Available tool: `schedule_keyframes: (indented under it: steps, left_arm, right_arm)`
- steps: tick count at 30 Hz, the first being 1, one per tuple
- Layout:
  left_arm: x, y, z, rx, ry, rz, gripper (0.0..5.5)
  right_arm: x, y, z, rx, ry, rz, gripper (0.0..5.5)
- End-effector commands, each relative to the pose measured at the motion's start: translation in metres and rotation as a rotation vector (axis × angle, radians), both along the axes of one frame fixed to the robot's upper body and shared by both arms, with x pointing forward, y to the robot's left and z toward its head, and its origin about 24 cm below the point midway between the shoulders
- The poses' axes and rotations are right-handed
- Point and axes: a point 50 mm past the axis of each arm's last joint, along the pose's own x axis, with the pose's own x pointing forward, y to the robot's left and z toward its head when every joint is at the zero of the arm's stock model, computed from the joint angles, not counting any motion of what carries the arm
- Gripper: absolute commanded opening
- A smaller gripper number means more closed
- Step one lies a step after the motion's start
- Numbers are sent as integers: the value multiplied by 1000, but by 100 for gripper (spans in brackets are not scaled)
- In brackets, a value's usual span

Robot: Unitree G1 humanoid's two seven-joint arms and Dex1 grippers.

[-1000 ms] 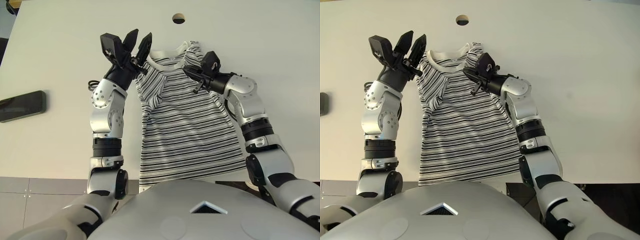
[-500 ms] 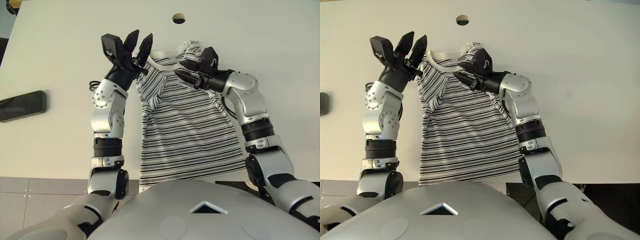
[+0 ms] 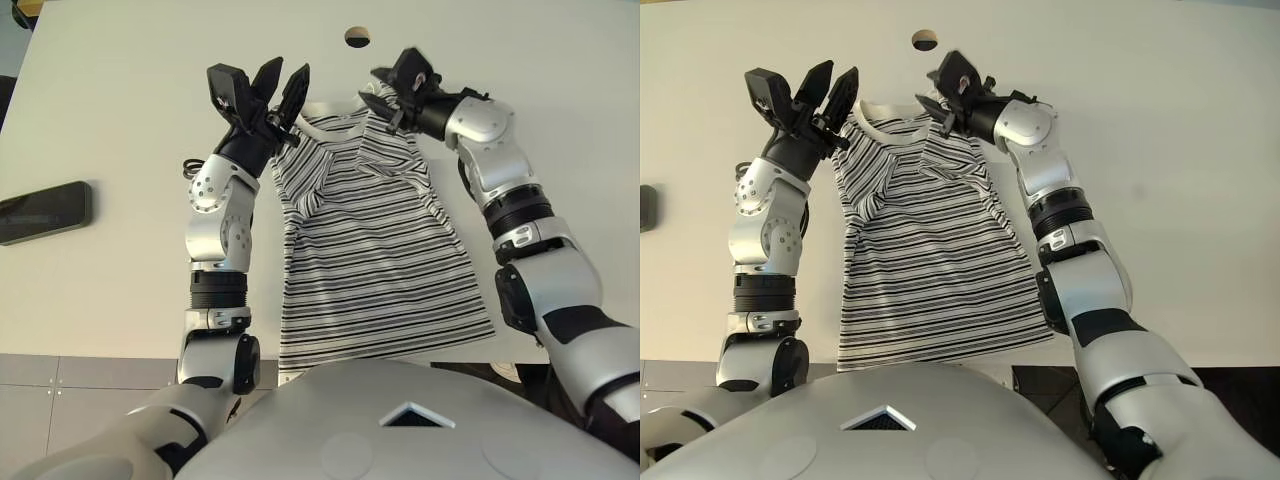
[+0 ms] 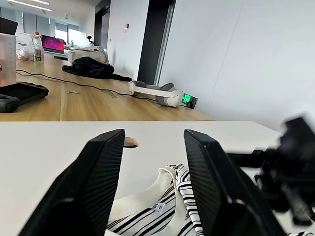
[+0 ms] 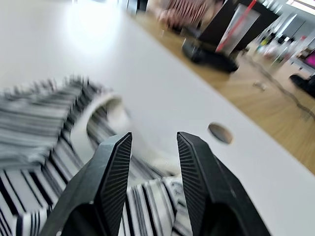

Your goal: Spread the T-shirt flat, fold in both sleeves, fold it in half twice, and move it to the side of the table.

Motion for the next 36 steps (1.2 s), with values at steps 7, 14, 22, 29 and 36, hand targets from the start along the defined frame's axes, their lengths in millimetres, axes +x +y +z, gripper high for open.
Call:
schedule_keyframes:
  steps: [7,14,22,29,36]
  left_arm:
    - [0,0,1,-5,-4,1,223]
    - [-1,3,-1,4,0,4,223]
    - [-4,12,7,259,-244,89,223]
    - [-64,38,-1,1003,-652,-351,223]
    - [-117,78,-4,1275,-590,-806,247]
  right_arm:
    - [5,-40,-34,-460,-19,-133,169]
    - [18,-31,-8,-335,-154,-187,169]
    - [22,-29,75,77,-661,-112,169]
    - [-83,-149,60,3,-581,208,169]
    - [-179,-207,47,-347,105,410,194]
